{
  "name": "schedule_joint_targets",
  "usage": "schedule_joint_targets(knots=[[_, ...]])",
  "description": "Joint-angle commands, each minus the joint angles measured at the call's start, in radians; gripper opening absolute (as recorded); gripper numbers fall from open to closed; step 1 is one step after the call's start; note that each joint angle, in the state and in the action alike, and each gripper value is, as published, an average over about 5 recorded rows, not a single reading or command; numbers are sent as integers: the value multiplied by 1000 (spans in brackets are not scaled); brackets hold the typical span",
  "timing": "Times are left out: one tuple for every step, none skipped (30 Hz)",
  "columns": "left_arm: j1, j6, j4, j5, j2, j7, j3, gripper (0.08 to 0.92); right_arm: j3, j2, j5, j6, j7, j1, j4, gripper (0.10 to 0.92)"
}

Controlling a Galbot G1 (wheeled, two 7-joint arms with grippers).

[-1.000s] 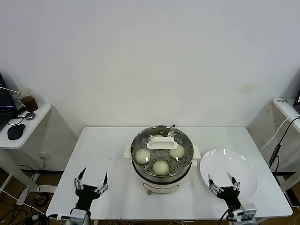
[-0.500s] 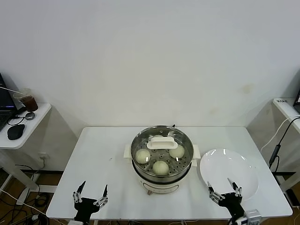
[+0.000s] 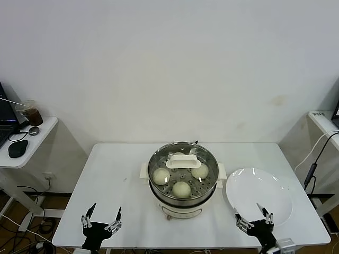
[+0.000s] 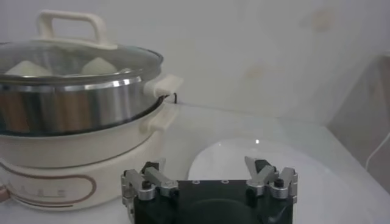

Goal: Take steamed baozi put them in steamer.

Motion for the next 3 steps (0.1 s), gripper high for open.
schedule_joint_targets(knots=[[8, 6, -14, -6, 0, 6, -15, 823, 5, 5, -8, -8, -8, 0, 11, 823], [9, 6, -14, -6, 1, 7, -16, 823, 5, 5, -9, -9, -8, 1, 12, 823], [9, 6, -15, -6, 1, 7, -17, 823, 4, 6, -9, -9, -9, 1, 12, 823]])
